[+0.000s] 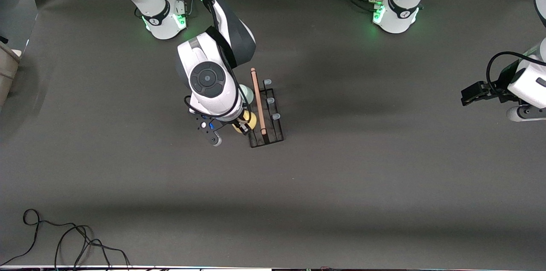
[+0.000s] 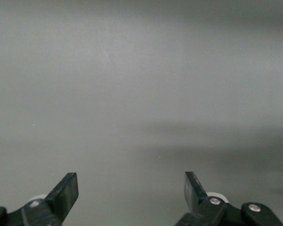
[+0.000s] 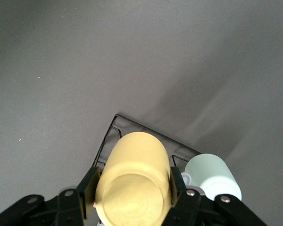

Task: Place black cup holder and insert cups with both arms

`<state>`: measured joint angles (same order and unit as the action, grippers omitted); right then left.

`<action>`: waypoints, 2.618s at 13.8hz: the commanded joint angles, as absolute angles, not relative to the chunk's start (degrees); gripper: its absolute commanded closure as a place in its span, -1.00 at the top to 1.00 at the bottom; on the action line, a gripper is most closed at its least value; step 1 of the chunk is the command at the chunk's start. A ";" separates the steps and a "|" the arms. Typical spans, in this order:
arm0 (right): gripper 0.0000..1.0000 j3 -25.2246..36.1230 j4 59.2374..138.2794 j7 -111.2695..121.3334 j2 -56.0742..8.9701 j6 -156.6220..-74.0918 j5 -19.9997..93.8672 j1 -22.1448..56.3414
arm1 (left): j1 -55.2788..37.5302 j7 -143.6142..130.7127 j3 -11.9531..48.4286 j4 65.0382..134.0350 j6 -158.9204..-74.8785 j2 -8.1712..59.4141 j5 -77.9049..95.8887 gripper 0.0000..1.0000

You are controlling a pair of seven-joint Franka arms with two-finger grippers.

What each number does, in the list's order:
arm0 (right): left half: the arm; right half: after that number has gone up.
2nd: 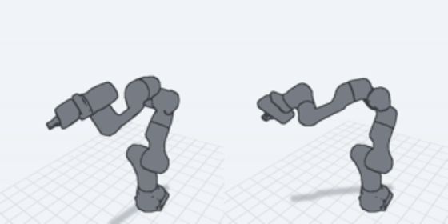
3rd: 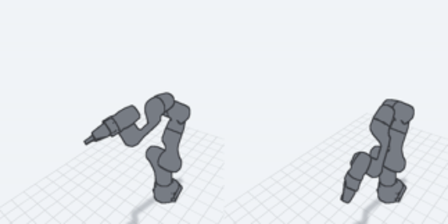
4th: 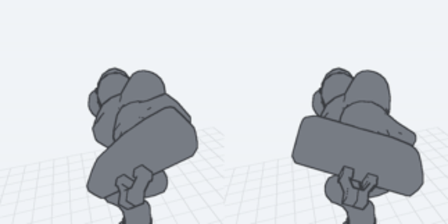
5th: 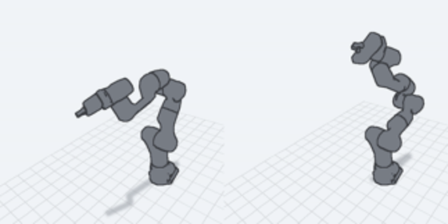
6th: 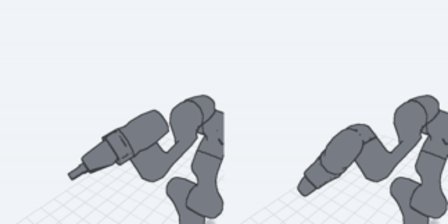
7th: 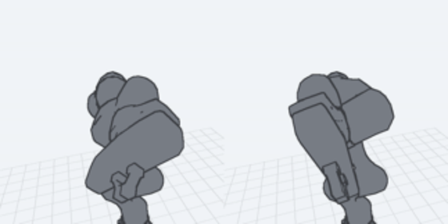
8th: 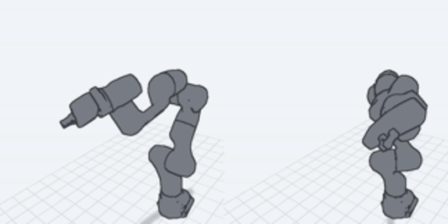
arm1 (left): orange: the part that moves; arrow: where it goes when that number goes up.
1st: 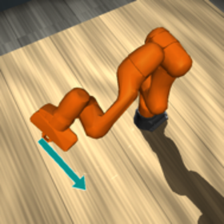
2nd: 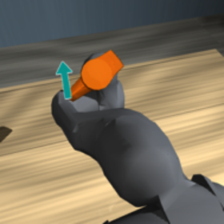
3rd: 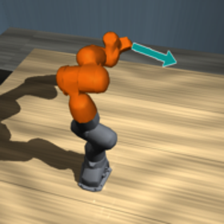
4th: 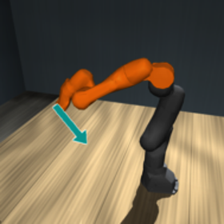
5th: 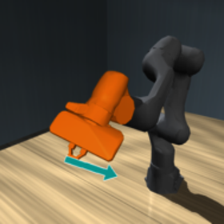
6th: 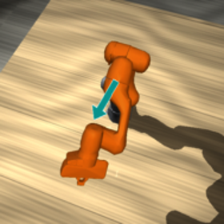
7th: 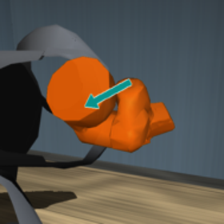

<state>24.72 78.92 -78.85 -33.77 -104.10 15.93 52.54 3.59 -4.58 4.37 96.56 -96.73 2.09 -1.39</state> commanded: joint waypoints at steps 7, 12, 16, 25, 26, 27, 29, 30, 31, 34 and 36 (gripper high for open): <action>-1.00 24.70 83.58 -80.16 -36.73 -112.67 15.64 54.32 | 4.57 -2.99 4.31 96.06 -95.89 1.41 -0.97 1.00; 1.00 25.05 82.97 -79.11 -36.92 -112.85 15.56 54.14 | 4.57 -2.99 4.31 95.80 -95.89 1.41 -0.97 1.00; 1.00 26.45 77.45 -79.02 -32.88 -104.09 15.38 53.79 | 4.66 -2.81 4.31 95.80 -95.71 1.41 -0.97 1.00; 1.00 33.22 76.54 -55.66 -15.40 -83.24 7.94 54.23 | 5.36 -1.67 4.39 95.89 -95.71 1.41 -0.53 1.00; 1.00 33.22 78.12 -52.76 -13.21 -83.15 6.08 53.88 | 5.54 -1.15 4.31 95.80 -96.15 1.49 1.13 1.00; 1.00 33.22 79.79 -48.99 -10.66 -83.14 5.63 53.27 | 6.41 0.60 4.31 95.80 -96.59 1.41 2.97 1.00; 1.00 29.91 82.95 -40.48 -6.52 -83.14 3.88 46.45 | 7.38 3.42 4.31 95.71 -95.63 1.32 3.69 1.00; 1.00 25.45 84.27 -35.38 -4.50 -83.14 0.91 41.01 | 7.38 3.17 4.39 95.80 -95.63 1.23 3.69 1.00; 1.00 20.62 85.85 -31.33 -2.48 -83.32 -1.04 35.30 | 7.30 2.73 4.39 95.71 -95.62 1.23 3.60 1.00; 1.00 11.98 89.20 -18.16 1.14 -83.76 -1.41 19.83 | 6.68 0.19 5.01 95.63 -94.58 1.14 2.20 1.00; 1.00 8.11 89.03 -7.08 1.05 -84.81 -1.32 10.94 | 6.24 0.18 5.36 92.83 -91.25 1.32 1.58 1.00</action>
<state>12.35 86.66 -15.82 -0.67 -82.80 -0.19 17.92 6.86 1.29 5.09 95.35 -94.85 2.05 2.60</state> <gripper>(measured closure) 0.000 0.000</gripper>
